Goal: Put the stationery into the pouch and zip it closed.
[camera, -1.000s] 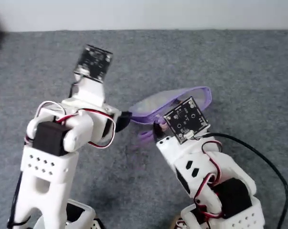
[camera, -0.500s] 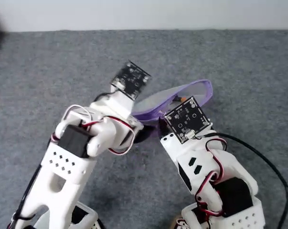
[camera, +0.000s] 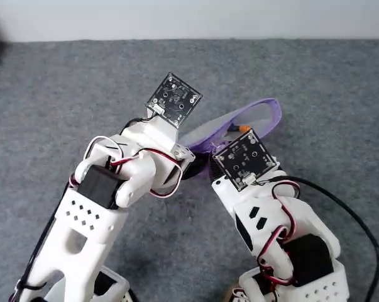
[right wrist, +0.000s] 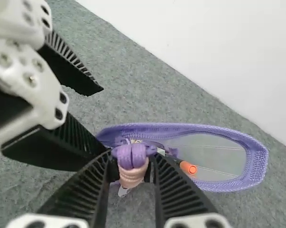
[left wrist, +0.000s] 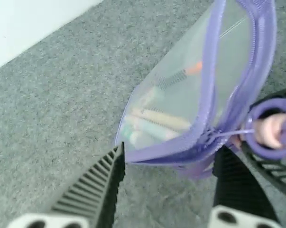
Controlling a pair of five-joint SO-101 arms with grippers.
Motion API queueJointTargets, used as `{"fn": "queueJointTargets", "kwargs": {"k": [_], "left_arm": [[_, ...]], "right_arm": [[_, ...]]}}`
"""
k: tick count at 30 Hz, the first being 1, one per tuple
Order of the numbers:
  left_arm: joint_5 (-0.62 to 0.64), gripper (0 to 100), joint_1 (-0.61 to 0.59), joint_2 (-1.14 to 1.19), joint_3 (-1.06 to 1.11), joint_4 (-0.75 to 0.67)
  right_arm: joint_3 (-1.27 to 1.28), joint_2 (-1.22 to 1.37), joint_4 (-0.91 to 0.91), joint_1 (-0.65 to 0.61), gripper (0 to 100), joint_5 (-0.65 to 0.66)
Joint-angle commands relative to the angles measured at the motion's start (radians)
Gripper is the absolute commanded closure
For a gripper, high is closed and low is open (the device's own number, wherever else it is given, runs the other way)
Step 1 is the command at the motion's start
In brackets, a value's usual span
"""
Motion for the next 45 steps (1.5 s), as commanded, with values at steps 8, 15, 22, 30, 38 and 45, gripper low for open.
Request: {"fn": "queueJointTargets", "kwargs": {"k": [8,15,22,30,38,45], "left_arm": [[0.014,76,0.021,-0.012,0.085,-0.199],[0.014,81,0.075,-0.012,0.151,-0.313],[0.009,96,0.074,-0.02,0.15,-0.328],[0.012,99,0.071,-0.021,0.154,-0.324],[0.014,99,0.071,-0.023,0.148,-0.319],[0.015,99,0.063,-0.055,0.117,-0.258]], "right_arm": [[-0.015,-0.005,-0.019,0.005,99.1,0.011],[-0.015,-0.008,-0.018,0.005,99.1,0.018],[-0.015,-0.01,-0.028,0.09,99.1,0.048],[-0.003,-0.001,-0.171,0.16,99.1,0.011],[0.005,0.15,-0.386,0.302,99.1,0.009],[0.005,0.334,-0.596,0.401,99.1,0.011]]}}
